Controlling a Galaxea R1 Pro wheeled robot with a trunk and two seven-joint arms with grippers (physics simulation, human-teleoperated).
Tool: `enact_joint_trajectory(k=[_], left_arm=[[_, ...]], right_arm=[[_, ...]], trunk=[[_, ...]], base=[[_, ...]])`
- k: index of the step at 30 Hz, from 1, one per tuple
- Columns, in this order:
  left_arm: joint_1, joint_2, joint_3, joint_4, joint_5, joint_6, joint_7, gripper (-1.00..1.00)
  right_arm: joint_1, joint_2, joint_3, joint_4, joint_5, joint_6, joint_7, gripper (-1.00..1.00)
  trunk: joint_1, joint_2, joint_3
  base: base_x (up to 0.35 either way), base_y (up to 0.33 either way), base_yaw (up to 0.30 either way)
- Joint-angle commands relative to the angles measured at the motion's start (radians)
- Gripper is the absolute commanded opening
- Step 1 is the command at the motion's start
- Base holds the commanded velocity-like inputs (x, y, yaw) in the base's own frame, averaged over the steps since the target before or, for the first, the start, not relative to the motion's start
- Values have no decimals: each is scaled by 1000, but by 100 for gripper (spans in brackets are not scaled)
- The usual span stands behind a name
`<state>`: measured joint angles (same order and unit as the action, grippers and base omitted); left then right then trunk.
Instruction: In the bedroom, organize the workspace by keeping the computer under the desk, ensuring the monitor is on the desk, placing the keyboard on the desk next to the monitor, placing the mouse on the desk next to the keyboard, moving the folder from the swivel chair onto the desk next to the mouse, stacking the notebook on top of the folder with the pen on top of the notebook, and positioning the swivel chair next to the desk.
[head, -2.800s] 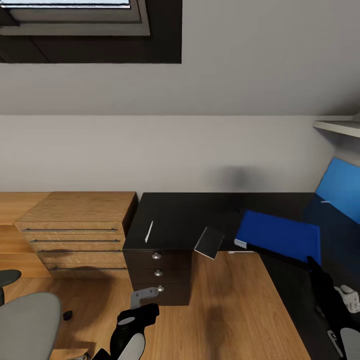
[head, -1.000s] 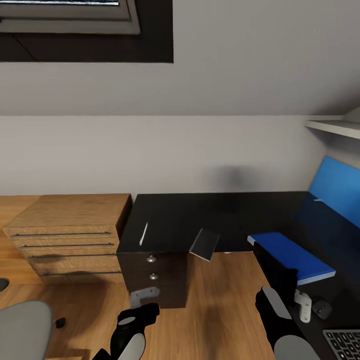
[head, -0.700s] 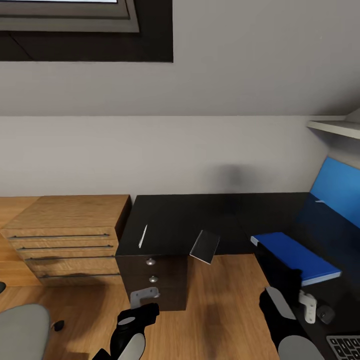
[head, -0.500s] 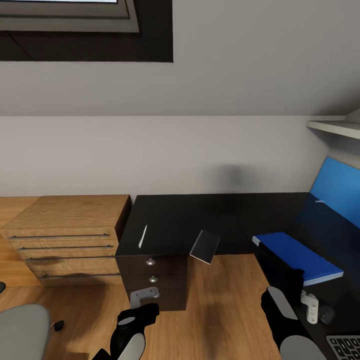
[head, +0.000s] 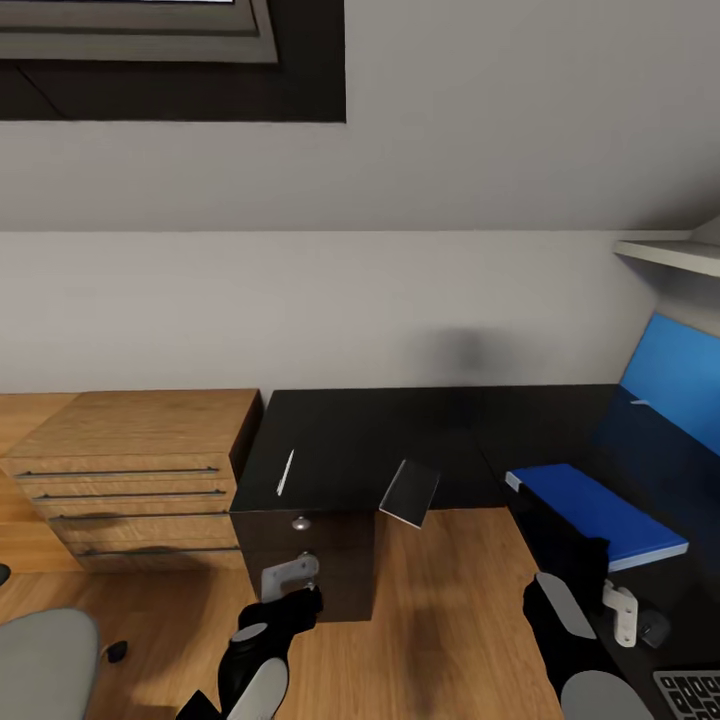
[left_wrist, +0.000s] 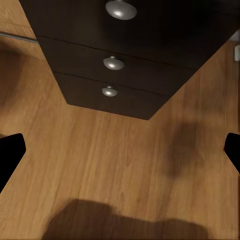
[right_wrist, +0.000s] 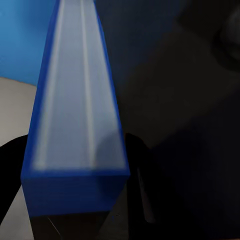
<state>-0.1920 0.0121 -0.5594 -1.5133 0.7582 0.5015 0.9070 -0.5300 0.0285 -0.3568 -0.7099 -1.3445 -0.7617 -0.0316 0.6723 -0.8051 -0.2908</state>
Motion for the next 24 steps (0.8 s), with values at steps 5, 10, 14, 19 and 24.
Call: enact_joint_trajectory(k=[5,10,14,19,24], left_arm=[[-1,2,-10,-5,6,3,8,100],[-1,1,-11,-5,7,3,6,100],[-1,2,-11,-5,7,4,4,100],[-1,2,-11,-4,8,6,2,100],[-1,1,-11,-3,9,6,2,100]], right_arm=[[-1,-8,-2,-2,1,-1,-5,-100],[-1,-11,-2,-2,0,-1,-5,-100],[-1,-12,-2,-1,-1,0,-5,-100],[-1,-12,-2,0,-1,0,-5,-100],[-1,-11,-2,0,-1,1,-6,-100]], trunk=[[19,-36,-17],[39,-71,-33],[54,-99,-45],[73,-134,-61],[92,-169,-77]], base=[[0,0,0],[0,0,0],[0,0,0],[0,0,0],[0,0,0]])
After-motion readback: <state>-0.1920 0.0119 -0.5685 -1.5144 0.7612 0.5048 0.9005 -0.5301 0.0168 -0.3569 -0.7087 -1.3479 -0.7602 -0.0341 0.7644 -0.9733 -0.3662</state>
